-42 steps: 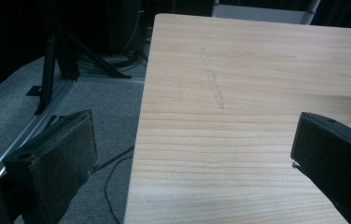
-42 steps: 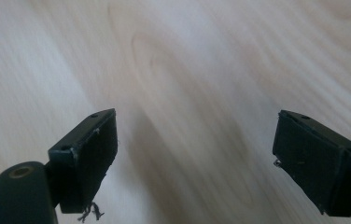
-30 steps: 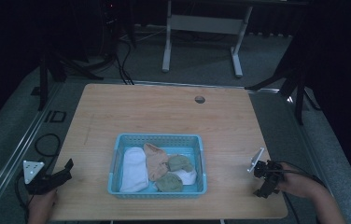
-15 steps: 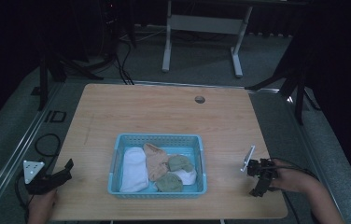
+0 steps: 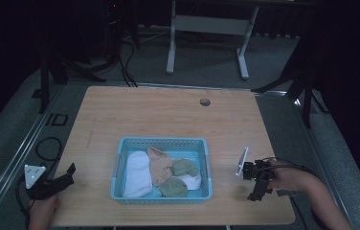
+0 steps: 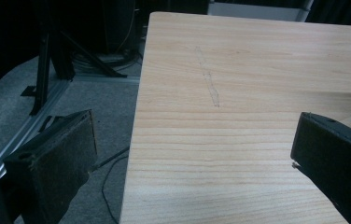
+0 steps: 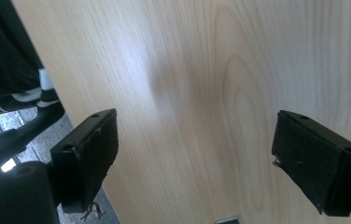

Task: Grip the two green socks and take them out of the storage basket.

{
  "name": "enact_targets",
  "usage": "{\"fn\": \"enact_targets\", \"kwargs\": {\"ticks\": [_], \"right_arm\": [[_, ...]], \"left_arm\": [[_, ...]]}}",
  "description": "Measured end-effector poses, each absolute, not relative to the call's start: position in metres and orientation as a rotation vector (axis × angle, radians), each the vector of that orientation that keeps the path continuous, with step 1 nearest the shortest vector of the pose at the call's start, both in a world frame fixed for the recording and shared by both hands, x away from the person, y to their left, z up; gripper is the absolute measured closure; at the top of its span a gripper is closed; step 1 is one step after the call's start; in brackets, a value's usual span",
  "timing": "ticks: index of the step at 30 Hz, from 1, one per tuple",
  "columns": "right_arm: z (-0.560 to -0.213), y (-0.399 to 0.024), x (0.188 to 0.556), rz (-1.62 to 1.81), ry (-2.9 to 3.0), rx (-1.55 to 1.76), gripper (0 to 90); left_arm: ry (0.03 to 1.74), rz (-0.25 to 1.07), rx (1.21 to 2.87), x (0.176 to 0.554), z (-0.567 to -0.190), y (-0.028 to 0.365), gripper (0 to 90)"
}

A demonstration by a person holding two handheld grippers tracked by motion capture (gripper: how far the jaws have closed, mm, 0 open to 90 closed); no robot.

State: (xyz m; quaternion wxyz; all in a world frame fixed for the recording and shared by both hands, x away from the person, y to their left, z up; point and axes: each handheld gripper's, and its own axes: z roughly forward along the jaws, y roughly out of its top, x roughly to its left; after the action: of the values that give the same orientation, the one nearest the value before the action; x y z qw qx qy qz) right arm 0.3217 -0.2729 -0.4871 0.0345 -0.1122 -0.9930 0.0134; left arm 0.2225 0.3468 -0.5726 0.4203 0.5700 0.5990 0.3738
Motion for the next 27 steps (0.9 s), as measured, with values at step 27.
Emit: {"fn": "enact_targets", "kwargs": {"ticks": [27], "right_arm": [[-0.440,-0.154,0.325,0.063,-3.159,0.008,14.7]], "left_arm": [[1.500,0.935,1.426,0.222,-0.573,0.347,0.7]]}}
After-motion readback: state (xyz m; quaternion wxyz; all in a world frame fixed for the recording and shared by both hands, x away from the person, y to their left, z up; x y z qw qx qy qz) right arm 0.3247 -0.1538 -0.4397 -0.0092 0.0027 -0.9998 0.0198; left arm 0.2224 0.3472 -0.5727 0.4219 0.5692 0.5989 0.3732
